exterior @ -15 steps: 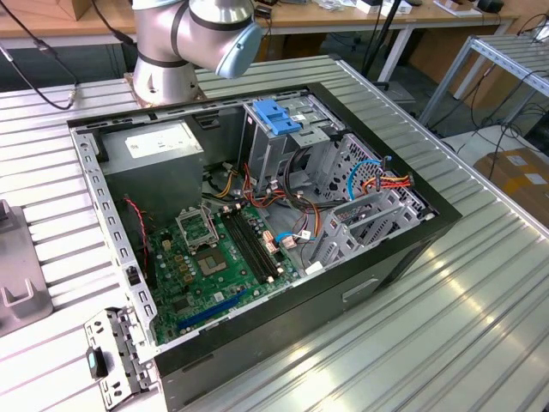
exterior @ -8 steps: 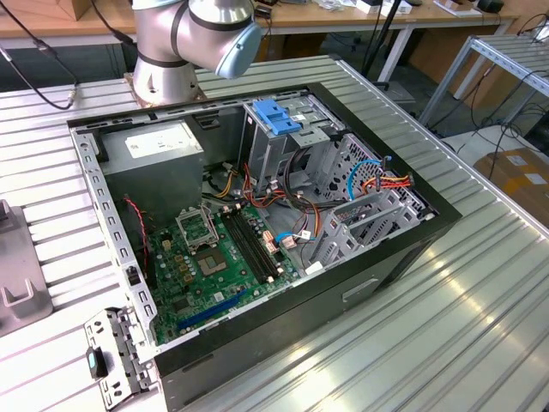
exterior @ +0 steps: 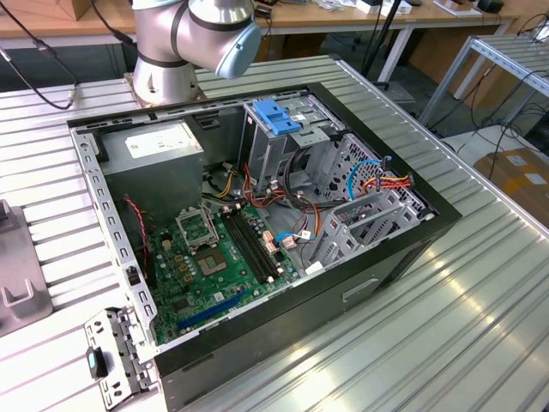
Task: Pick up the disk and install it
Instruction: 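Reach for the disk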
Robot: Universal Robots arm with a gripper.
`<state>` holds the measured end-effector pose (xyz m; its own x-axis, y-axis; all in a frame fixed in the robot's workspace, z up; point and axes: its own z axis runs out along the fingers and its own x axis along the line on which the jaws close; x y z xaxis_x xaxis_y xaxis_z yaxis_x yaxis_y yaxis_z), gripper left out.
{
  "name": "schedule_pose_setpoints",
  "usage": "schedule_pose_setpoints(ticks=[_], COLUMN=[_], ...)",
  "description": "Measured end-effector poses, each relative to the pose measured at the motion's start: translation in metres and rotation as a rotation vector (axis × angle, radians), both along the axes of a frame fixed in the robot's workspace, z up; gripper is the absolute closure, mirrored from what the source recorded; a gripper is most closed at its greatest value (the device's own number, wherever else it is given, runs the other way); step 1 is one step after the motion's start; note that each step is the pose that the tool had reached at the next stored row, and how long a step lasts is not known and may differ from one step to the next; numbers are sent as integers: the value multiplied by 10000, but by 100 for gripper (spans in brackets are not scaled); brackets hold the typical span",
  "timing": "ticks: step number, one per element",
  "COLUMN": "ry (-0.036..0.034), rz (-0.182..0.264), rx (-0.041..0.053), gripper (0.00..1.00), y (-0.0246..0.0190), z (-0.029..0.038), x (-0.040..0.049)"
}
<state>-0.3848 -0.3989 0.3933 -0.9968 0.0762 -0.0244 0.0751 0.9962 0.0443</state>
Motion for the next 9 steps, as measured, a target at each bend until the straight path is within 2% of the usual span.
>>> schedule_pose_setpoints(ticks=[9], ry=[0], rz=[0], rx=[0], gripper=[90], y=[0], z=[-1], x=[-61])
